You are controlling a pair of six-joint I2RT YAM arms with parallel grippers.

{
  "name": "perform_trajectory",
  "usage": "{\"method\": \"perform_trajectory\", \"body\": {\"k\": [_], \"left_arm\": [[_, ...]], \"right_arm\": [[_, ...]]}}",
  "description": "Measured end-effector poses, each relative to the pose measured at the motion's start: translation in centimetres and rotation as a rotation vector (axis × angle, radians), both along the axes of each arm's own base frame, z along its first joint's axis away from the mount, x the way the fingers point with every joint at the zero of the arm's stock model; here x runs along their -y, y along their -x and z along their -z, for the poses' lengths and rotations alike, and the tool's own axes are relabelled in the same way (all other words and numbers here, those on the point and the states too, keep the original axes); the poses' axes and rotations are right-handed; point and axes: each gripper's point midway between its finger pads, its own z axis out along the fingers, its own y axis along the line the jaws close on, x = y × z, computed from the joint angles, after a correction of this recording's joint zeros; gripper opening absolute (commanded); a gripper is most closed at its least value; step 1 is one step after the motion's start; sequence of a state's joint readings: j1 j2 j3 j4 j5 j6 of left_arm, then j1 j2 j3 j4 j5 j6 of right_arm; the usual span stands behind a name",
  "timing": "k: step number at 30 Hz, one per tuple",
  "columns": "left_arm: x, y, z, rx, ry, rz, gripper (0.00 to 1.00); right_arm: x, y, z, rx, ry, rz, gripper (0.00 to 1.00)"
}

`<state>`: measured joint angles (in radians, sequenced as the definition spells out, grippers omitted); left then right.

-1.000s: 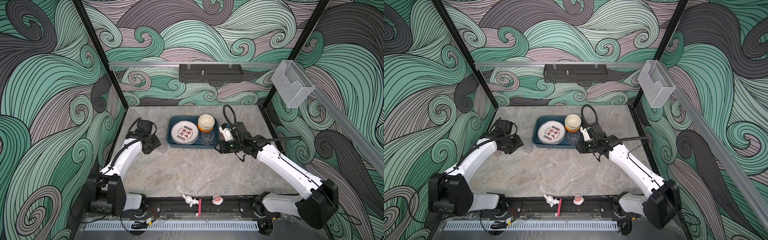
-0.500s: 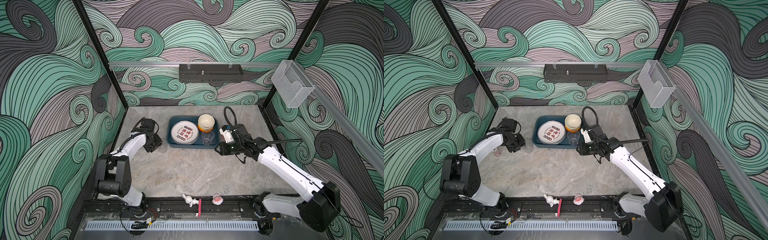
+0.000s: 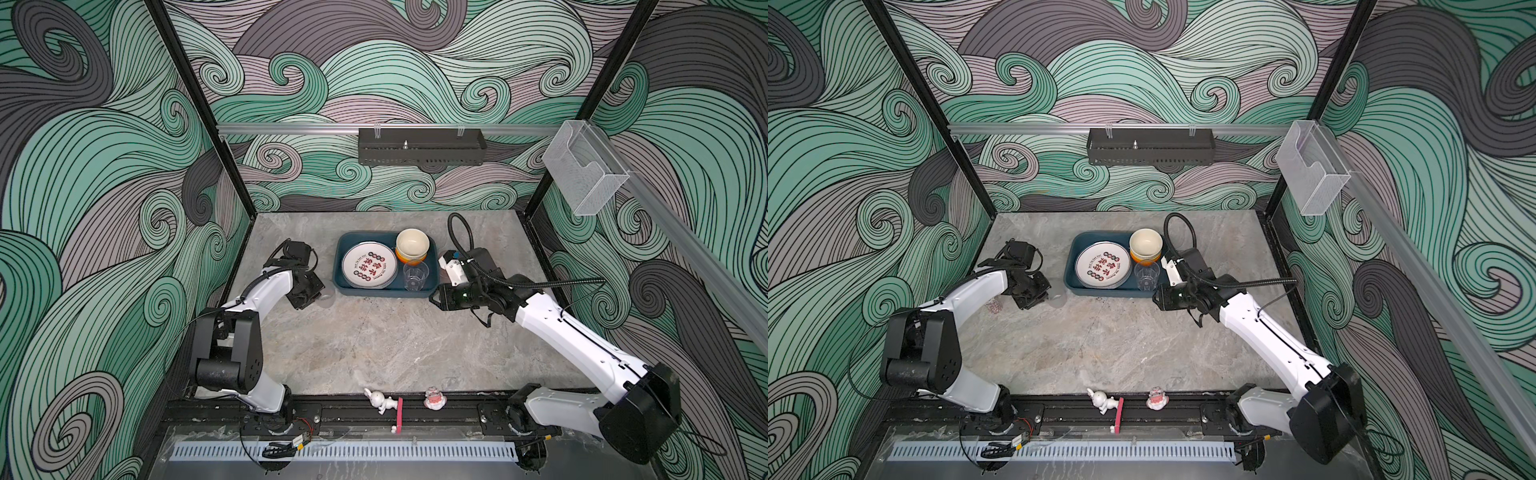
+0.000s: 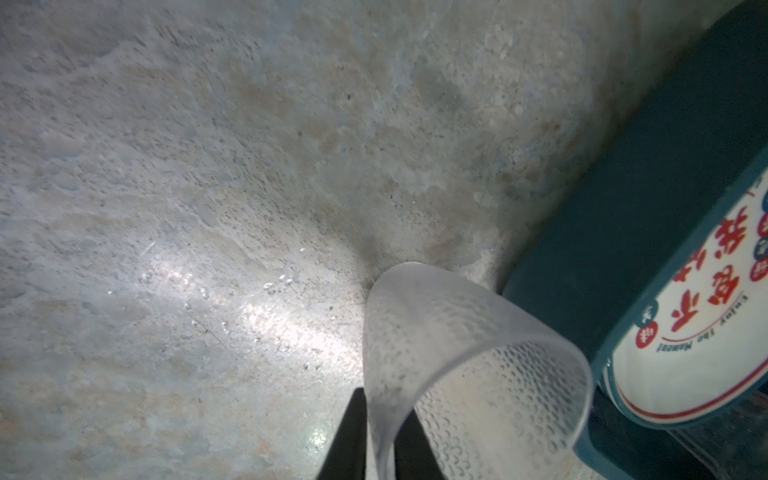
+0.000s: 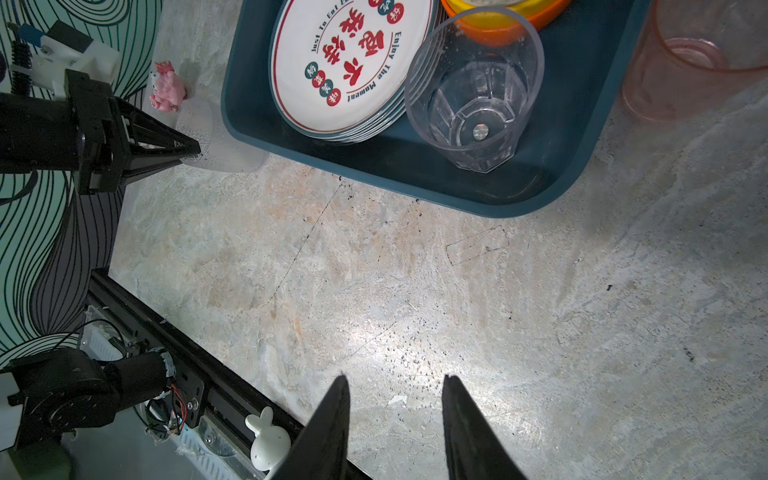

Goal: Place the mixed dishes into the plastic bin
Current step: 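Move the left gripper to the frosted cup while right gripper withdraws, then grasp the frosted cup with the left gripper and lift it toward the right gripper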

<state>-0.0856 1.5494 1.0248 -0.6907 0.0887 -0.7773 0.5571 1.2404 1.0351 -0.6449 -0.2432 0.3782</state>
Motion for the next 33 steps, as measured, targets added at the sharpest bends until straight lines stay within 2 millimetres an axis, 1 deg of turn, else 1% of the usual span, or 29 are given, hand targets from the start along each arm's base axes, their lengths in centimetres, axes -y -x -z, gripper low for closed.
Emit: {"method": "perform_trajectory", "body": {"k": [5, 8, 11, 14, 17, 20, 27, 31, 33], "left_arm": [[0.0, 0.6, 0.0, -0.007, -0.001, 0.004, 0.02], [-0.1, 1.1, -0.6, 0.002, -0.001, 0.007, 0.02], [-0.1, 1.5, -1.8, 0.032, 0.000, 0.011, 0.02], [-0.1, 1.8, -3.5, 0.077, 0.001, 0.023, 0.01], [0.2, 2.1, -4.8, 0.113, 0.016, 0.043, 0.02], [1.1, 2.3, -5.6, 0.138, 0.066, 0.079, 0.01], [4.1, 2.7, -6.6, 0.149, 0.168, 0.168, 0.01], [6.6, 2.2, -8.5, 0.191, 0.202, 0.244, 0.01], [8.1, 1.8, -9.7, 0.216, 0.210, 0.291, 0.01]], "right_arm": [[0.0, 0.0, 0.0, 0.000, 0.000, 0.000, 0.39], [0.0, 0.0, 0.0, 0.000, 0.000, 0.000, 0.39], [0.0, 0.0, 0.0, -0.001, 0.000, -0.001, 0.39], [-0.2, 0.1, 0.0, -0.002, -0.002, -0.005, 0.39], [-0.5, 0.2, -0.2, -0.004, -0.008, -0.012, 0.39], [-1.1, 0.0, -0.7, -0.004, -0.024, -0.022, 0.40], [-2.6, -1.0, -1.7, -0.016, -0.056, -0.039, 0.40], [-3.5, -1.3, -2.3, -0.011, -0.062, -0.053, 0.40], [-4.2, -1.5, -3.2, 0.003, -0.070, -0.068, 0.40]]}}
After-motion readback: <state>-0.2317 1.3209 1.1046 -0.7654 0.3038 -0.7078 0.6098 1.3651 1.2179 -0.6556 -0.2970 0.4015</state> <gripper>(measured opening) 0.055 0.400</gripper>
